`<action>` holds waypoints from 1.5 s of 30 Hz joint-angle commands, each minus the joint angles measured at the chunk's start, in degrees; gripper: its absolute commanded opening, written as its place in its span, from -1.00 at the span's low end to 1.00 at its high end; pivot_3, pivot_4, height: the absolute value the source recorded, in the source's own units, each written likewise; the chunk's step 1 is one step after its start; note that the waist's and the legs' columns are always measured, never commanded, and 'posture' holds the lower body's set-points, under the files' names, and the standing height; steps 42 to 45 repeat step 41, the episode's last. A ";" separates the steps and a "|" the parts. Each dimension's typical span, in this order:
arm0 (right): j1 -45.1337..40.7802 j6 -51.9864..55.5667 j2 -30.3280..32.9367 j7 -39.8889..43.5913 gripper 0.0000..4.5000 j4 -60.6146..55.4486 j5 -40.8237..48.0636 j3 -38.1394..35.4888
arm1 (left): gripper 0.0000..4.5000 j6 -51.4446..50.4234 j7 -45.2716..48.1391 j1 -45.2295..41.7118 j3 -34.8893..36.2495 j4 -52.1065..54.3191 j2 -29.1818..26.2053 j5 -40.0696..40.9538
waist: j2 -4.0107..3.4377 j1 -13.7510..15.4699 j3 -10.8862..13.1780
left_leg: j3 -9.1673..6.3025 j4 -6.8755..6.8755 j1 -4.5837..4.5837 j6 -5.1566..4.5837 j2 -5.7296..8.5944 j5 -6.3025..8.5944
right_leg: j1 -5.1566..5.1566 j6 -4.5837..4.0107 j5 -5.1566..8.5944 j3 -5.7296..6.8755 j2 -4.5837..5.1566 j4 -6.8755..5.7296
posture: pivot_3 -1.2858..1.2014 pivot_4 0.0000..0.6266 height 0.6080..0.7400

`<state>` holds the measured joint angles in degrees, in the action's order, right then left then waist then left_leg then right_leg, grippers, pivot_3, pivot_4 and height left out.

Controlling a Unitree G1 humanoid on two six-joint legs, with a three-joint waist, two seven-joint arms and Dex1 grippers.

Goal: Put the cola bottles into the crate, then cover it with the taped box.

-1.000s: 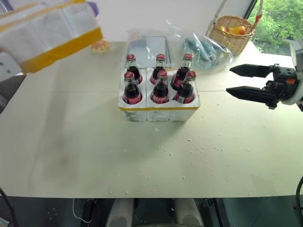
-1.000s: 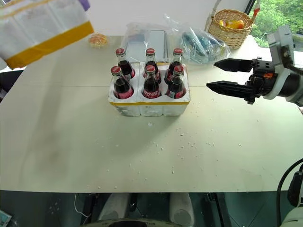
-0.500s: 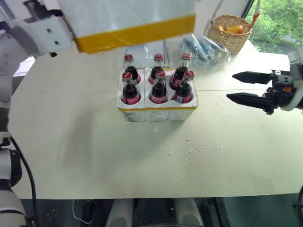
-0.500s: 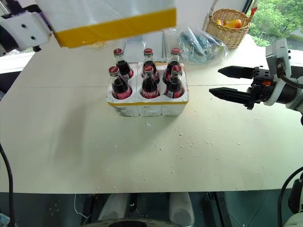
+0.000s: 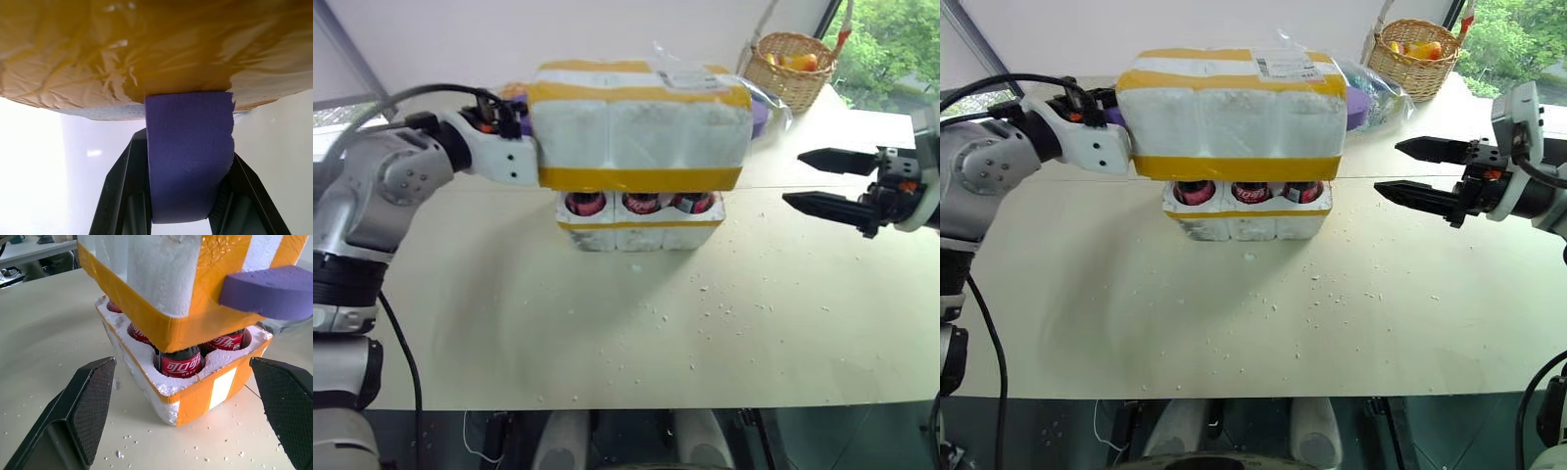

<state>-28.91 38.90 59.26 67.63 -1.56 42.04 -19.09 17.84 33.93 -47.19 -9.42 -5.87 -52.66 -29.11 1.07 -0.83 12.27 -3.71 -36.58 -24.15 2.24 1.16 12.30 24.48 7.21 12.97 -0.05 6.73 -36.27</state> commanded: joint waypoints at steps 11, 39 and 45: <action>-1.29 -0.93 -1.27 -0.65 1.00 -1.47 0.90 -1.03 | 0.97 -0.76 -2.39 11.47 3.88 11.34 -1.39 -4.94 | 0.00 0.01 0.00 | -0.01 -0.11 -0.03 -0.03 0.00 0.02 | -0.01 0.01 -0.01 -0.01 0.00 -0.03 | 0.03 -0.52 0.96; -0.92 -4.56 0.75 7.24 1.00 6.25 -6.04 3.74 | 0.97 -72.97 33.88 31.85 44.65 11.84 -15.73 84.91 | -0.09 -0.29 0.02 | -0.06 -0.38 0.05 -0.12 -0.08 0.09 | -0.15 -0.03 0.02 0.00 -0.11 -0.08 | 0.03 -0.52 0.96; -0.41 -4.61 0.85 7.50 1.00 5.92 -6.17 3.74 | 0.97 -71.76 34.08 30.59 43.01 11.14 -15.77 83.75 | -0.09 -0.28 0.02 | -0.06 -0.38 0.05 -0.12 -0.08 0.10 | -0.15 -0.05 0.02 0.00 -0.11 -0.07 | 0.03 -0.52 0.96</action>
